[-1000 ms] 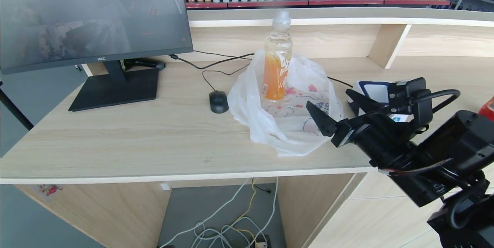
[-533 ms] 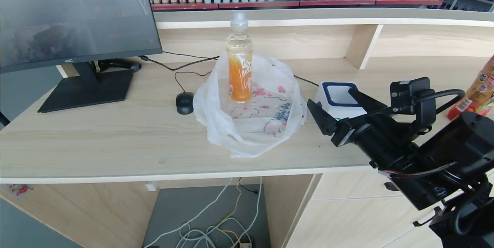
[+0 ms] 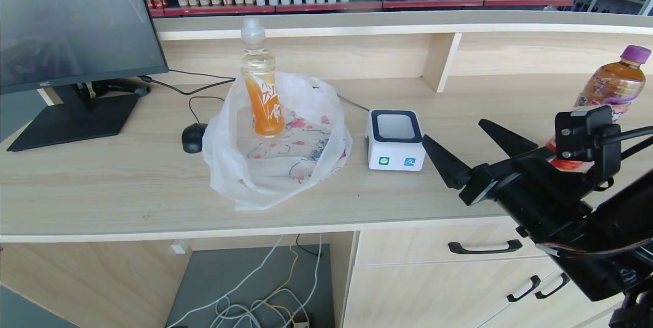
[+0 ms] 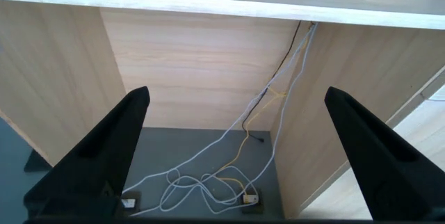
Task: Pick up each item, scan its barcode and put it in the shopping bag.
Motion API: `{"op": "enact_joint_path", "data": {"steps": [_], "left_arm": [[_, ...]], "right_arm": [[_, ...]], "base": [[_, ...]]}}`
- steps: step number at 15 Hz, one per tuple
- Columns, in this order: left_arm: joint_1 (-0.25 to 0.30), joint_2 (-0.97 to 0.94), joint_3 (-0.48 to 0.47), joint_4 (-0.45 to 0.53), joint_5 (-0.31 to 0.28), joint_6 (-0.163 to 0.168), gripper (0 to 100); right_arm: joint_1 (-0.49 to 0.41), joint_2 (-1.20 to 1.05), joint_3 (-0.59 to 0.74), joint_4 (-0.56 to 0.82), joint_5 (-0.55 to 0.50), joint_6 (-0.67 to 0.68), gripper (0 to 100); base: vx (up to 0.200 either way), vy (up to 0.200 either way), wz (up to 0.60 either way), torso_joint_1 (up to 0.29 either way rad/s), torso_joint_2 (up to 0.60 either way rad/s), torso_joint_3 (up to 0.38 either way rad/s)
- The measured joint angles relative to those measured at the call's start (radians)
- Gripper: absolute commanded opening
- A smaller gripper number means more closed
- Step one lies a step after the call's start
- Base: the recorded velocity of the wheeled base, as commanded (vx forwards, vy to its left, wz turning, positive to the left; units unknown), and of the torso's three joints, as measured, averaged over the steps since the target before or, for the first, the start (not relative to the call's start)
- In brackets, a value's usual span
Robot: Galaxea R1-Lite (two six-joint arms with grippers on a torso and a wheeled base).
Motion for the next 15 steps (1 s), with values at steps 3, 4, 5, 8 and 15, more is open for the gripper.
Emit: {"op": "enact_joint_path", "data": {"steps": [3, 4, 5, 8, 15], "left_arm": [[0.000, 0.000, 0.000, 0.001, 0.000, -0.001, 100], [0.000, 0.000, 0.000, 0.000, 0.000, -0.001, 100], [0.000, 0.000, 0.000, 0.001, 0.000, 0.000, 100], [0.000, 0.000, 0.000, 0.001, 0.000, 0.000, 100], [0.000, 0.000, 0.000, 0.000, 0.000, 0.003, 100]], "right_arm": [[0.057, -0.008, 0.003, 0.000, 0.000, -0.003, 100], [0.064, -0.009, 0.003, 0.000, 0.000, -0.004, 100], [0.068, -0.010, 0.003, -0.001, 0.000, -0.004, 100], [0.073, -0.011, 0.004, 0.000, 0.000, -0.004, 100], [0.075, -0.014, 0.026, 0.000, 0.000, -0.003, 100]], "base": [[0.000, -0.200, 0.00, 0.004, 0.00, 0.004], [0.000, -0.200, 0.00, -0.002, 0.02, 0.002], [0.000, -0.200, 0.00, 0.002, 0.00, -0.002], [0.000, -0.200, 0.00, 0.004, 0.00, 0.006], [0.000, -0.200, 0.00, 0.005, 0.01, 0.001]]}}
